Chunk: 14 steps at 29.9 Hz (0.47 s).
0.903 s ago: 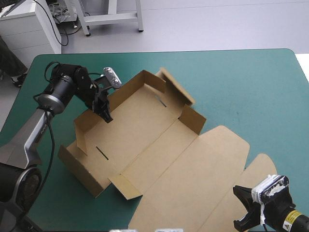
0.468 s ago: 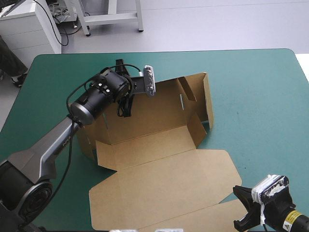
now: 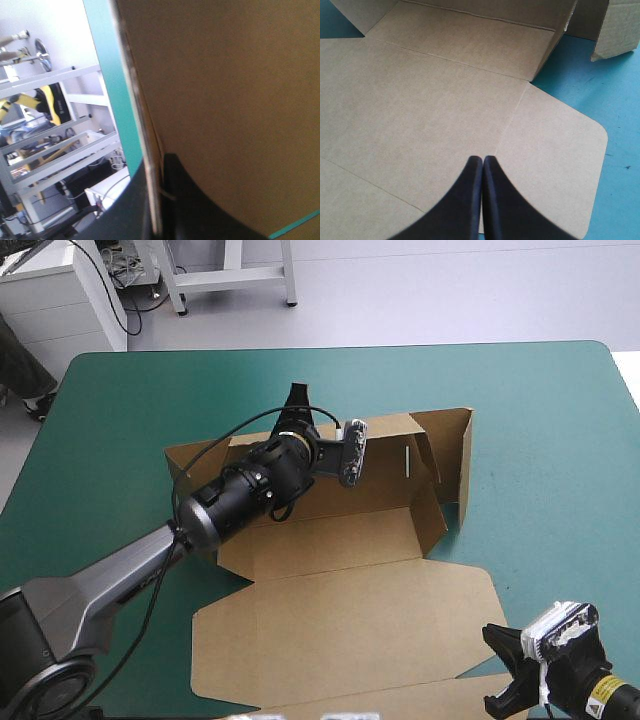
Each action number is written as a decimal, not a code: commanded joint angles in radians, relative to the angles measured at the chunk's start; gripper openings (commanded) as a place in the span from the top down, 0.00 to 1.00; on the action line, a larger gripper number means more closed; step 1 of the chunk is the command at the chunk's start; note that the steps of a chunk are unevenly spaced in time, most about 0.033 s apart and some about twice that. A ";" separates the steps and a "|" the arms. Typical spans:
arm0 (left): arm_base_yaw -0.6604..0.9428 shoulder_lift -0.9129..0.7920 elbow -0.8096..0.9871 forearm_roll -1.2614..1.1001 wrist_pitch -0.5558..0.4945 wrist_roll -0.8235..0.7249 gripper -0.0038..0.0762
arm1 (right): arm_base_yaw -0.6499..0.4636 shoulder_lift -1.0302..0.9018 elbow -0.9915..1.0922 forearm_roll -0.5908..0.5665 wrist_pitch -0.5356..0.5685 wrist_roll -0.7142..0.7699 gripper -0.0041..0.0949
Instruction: Fold the box
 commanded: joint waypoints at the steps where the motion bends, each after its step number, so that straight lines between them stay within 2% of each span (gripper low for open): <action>1: -0.033 -0.091 0.099 0.090 -0.108 -0.057 0.96 | -0.006 0.009 -0.026 0.010 -0.070 -0.011 0.97; 9: -0.033 -0.226 0.357 0.287 -0.294 -0.201 0.96 | -0.006 0.009 -0.026 0.008 -0.116 -0.008 0.97; 14: -0.033 -0.248 0.397 0.287 -0.325 -0.235 0.96 | -0.006 0.010 -0.026 0.008 -0.158 -0.005 0.97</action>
